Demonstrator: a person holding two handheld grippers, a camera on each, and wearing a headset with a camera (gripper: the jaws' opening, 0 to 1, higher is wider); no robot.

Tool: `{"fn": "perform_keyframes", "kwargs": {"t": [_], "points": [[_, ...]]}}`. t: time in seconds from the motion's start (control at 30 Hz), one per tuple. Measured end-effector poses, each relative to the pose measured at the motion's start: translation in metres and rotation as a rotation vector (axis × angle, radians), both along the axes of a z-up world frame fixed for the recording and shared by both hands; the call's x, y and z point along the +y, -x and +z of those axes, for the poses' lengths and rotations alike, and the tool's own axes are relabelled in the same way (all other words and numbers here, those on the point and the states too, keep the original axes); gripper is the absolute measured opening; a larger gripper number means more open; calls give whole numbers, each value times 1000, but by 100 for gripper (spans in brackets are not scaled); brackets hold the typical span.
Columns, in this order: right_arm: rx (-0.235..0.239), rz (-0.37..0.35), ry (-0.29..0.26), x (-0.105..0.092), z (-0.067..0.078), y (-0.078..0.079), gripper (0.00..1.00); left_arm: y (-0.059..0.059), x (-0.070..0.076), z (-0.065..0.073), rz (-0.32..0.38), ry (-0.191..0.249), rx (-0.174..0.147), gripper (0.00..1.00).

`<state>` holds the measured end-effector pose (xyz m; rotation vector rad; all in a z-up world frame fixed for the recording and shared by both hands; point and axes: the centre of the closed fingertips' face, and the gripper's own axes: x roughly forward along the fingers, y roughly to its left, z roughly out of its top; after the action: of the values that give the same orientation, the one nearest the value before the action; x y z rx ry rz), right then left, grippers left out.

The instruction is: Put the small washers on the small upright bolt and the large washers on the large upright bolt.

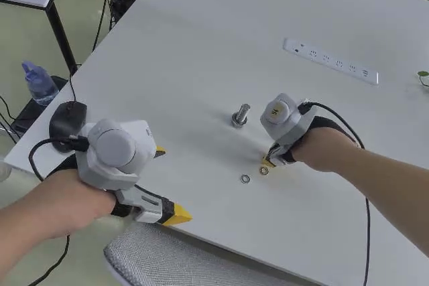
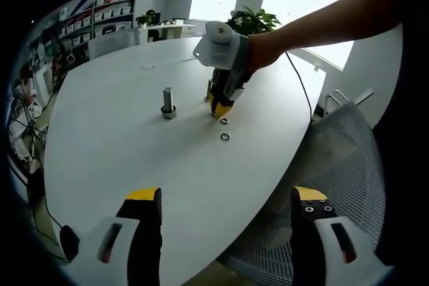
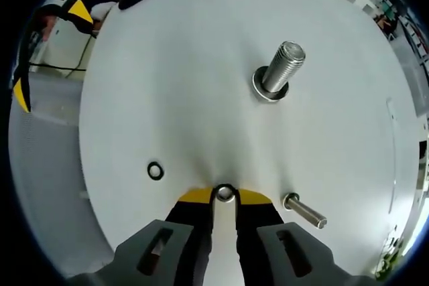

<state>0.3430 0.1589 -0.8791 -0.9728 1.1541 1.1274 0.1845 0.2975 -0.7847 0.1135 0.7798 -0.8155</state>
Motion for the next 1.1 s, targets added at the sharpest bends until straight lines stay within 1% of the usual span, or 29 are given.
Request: {"fn": "perform_keyframes", "kwargs": {"t": [0.17, 0.27, 0.3, 0.37, 0.43, 0.57, 0.67, 0.7, 0.8, 0.93, 1.0, 1.1], "points": [[4, -5, -4, 0, 2, 2, 12, -2, 0, 1, 6, 6, -9, 80], [2, -6, -7, 0, 6, 2, 12, -7, 1, 3, 24, 5, -27, 86], [2, -8, -8, -1, 8, 2, 12, -8, 2, 4, 28, 11, -34, 86], [0, -13, -11, -2, 11, 1, 12, -9, 3, 3, 29, 12, -30, 86], [1, -17, -9, -4, 13, 1, 12, -10, 3, 3, 27, 5, -34, 86], [-3, -34, -17, -8, 21, -3, 12, -15, 5, 6, 33, 7, -55, 88], [-5, -44, -25, -10, 27, -3, 12, -19, 5, 7, 38, 11, -74, 90], [-4, -46, -25, -11, 28, -2, 12, -20, 6, 7, 38, 11, -77, 91], [-5, -54, -31, -15, 33, -2, 12, -26, 9, 6, 59, 7, -92, 96], [-3, -61, -33, -20, 36, -1, 12, -28, 10, 6, 54, 8, -89, 98], [-2, -61, -33, -23, 37, -1, 12, -27, 11, 5, 44, 5, -82, 98], [-5, -63, -31, -28, 40, -4, 12, -26, 12, 4, 36, 1, -80, 99]]}}
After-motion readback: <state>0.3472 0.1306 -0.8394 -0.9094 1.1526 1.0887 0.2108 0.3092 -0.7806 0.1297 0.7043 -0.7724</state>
